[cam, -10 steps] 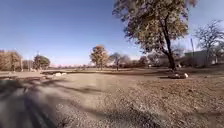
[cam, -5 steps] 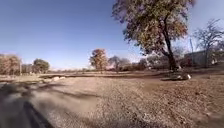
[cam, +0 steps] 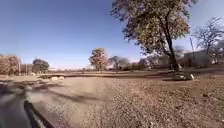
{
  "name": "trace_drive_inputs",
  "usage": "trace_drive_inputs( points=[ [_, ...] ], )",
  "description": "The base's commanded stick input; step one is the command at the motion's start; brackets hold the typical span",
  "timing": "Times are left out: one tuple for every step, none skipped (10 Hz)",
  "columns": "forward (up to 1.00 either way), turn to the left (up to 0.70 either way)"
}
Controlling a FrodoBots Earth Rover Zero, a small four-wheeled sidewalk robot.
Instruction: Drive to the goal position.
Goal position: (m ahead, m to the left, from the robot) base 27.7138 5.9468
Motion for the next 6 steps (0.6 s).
trace_drive_inputs(
  points=[
    [0.5,0.0],
    [0.5,0.0],
    [0.5,0.0],
    [0.5,0.0],
    [0.5,0.0],
    [0.5,0.0]
  ],
)
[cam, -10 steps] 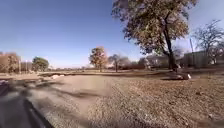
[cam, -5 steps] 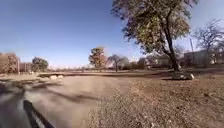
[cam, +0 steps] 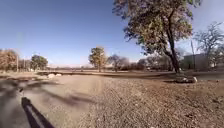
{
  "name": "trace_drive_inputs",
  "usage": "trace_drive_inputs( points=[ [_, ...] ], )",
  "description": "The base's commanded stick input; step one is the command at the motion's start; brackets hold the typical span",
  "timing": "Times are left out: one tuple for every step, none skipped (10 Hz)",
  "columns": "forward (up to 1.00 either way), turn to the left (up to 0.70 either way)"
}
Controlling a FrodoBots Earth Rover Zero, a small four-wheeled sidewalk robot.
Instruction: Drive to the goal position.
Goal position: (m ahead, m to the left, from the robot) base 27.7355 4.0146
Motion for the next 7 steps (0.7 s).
trace_drive_inputs(
  points=[
    [0.5,0.0],
    [0.5,0.0],
    [0.5,0.0],
    [0.5,0.0],
    [0.5,0.0],
    [0.5,0.0],
    [0.5,0.0]
  ],
)
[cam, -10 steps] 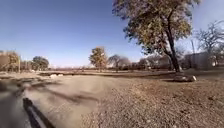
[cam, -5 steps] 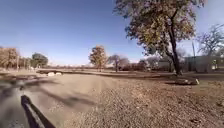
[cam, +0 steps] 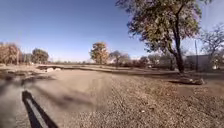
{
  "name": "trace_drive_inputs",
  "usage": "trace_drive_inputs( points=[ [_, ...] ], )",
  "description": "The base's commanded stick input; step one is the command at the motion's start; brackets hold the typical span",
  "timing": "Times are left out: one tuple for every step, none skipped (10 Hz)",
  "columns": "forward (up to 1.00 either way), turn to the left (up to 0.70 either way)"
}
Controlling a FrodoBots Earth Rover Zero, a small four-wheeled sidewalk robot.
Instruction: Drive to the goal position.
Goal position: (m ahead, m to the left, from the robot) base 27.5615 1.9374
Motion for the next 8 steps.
trace_drive_inputs(
  points=[
    [0.5,0.0],
    [0.5,0.0],
    [0.5,0.0],
    [0.5,0.0],
    [0.5,0.0],
    [0.5,0.0],
    [0.5,0.0],
    [0.5,0.0]
  ],
)
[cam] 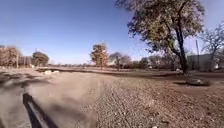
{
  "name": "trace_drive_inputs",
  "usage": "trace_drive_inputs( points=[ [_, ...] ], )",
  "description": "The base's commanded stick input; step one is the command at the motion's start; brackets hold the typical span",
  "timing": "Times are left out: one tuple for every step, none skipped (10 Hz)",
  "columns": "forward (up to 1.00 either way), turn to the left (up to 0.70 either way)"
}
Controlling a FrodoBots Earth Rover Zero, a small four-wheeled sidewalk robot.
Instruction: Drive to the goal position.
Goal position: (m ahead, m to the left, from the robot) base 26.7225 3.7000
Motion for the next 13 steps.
trace_drive_inputs(
  points=[
    [0.5,0.0],
    [0.5,0.0],
    [0.5,0.0],
    [0.5,0.0],
    [0.5,0.0],
    [0.5,0.0],
    [0.5,0.0],
    [0.5,0.0],
    [0.5,0.0],
    [0.5,0.0],
    [0.5,0.0],
    [0.5,0.0],
    [0.5,0.0]
  ],
)
